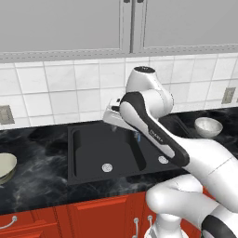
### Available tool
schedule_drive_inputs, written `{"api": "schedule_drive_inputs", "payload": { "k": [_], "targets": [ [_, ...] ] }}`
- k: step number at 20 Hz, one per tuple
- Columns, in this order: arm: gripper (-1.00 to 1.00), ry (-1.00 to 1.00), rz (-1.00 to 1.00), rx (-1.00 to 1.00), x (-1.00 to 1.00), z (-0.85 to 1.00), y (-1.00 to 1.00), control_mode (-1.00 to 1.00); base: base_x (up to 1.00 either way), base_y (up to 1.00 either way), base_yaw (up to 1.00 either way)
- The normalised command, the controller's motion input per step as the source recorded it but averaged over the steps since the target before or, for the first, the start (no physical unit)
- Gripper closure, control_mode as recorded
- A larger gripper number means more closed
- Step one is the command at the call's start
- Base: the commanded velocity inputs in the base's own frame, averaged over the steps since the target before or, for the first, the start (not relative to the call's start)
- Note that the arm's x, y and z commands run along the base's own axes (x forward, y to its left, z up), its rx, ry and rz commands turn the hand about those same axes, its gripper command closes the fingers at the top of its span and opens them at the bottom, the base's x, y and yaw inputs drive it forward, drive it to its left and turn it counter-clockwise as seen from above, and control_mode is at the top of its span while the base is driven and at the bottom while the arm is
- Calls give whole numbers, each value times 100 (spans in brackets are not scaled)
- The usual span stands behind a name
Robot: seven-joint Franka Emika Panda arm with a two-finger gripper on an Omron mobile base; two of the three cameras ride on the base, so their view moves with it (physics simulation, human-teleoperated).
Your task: Rinse each bowl for a few seconds and place them down in the sink or on the counter.
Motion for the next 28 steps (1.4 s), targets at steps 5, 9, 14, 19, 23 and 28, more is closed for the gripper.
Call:
{"api": "schedule_drive_inputs", "payload": {
  "k": [5, 9, 14, 19, 23, 28],
  "targets": [
    [-100, -2, 0, -3, -14, -12, 62, -100, 0, 0, 0],
    [-100, -2, 0, -1, -14, -14, 62, -100, 0, 0, 0],
    [-100, 0, 0, -1, -7, -9, 62, -100, 0, 0, 0],
    [-100, 0, 0, -4, -5, -5, 62, -100, 0, 0, 0],
    [-100, 4, 0, -5, 0, 0, 58, -100, 0, 0, 0],
    [-100, 4, 0, -8, 0, 0, 61, -100, 0, 0, 0]
  ]
}}
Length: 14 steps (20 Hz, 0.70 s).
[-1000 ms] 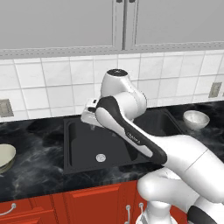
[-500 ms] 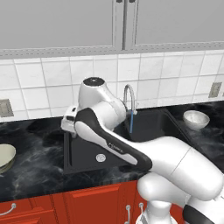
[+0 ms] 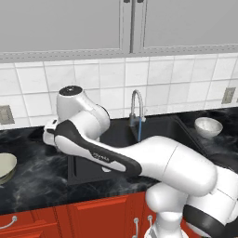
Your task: Rinse each bowl for a few seconds and place them down in the sink or on the counter.
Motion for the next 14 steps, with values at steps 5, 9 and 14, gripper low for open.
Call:
{"api": "schedule_drive_inputs", "payload": {
  "k": [5, 9, 14],
  "targets": [
    [-100, 2, 0, -8, 0, -1, 62, -100, 0, 0, 0],
    [-100, 3, 0, -6, 5, -2, 61, -100, 0, 0, 0],
    [-100, 6, 1, -3, 14, -12, 50, -100, 0, 0, 0]
  ]
}}
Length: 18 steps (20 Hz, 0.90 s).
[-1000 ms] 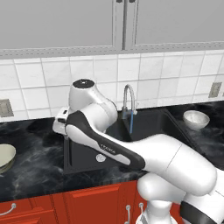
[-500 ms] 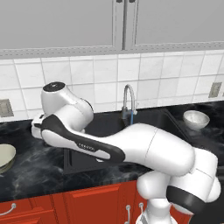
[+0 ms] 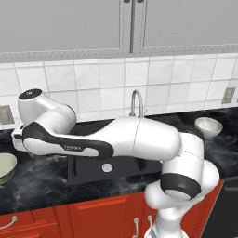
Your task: Rinse each bowl for a few seconds and place them down in the sink or on the counter.
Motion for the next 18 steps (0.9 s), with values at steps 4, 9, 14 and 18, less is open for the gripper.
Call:
{"api": "schedule_drive_inputs", "payload": {
  "k": [4, 9, 14, 18],
  "targets": [
    [-100, 8, 3, 0, 25, -20, 34, -100, 0, 0, 0],
    [-100, 4, 3, 0, 23, -19, 33, -100, 0, 0, 0],
    [-100, 1, 1, -1, 17, -19, 35, -100, 0, 0, 0],
    [-100, 0, 0, -4, 11, -14, 37, -100, 0, 0, 0]
  ]
}}
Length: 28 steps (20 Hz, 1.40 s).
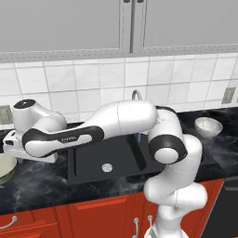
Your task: Rinse each bowl for a few seconds and place them down in the sink or on the counter.
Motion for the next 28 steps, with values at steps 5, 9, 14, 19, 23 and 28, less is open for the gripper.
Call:
{"api": "schedule_drive_inputs", "payload": {
  "k": [5, 9, 14, 19, 23, 28],
  "targets": [
    [-100, 0, -1, -5, 10, -4, 37, -100, 0, 0, 0],
    [-100, 1, -2, -5, 15, 9, 39, -100, 0, 0, 0],
    [-100, 4, -2, -5, 17, 14, 34, -100, 0, 0, 0],
    [-100, 5, -1, -6, 15, 4, 28, -100, 0, 0, 0],
    [-100, 3, 0, -7, 13, 0, 24, -100, 0, 0, 0],
    [-100, 3, 0, -6, 11, -1, 14, -100, 0, 0, 0]
  ]
}}
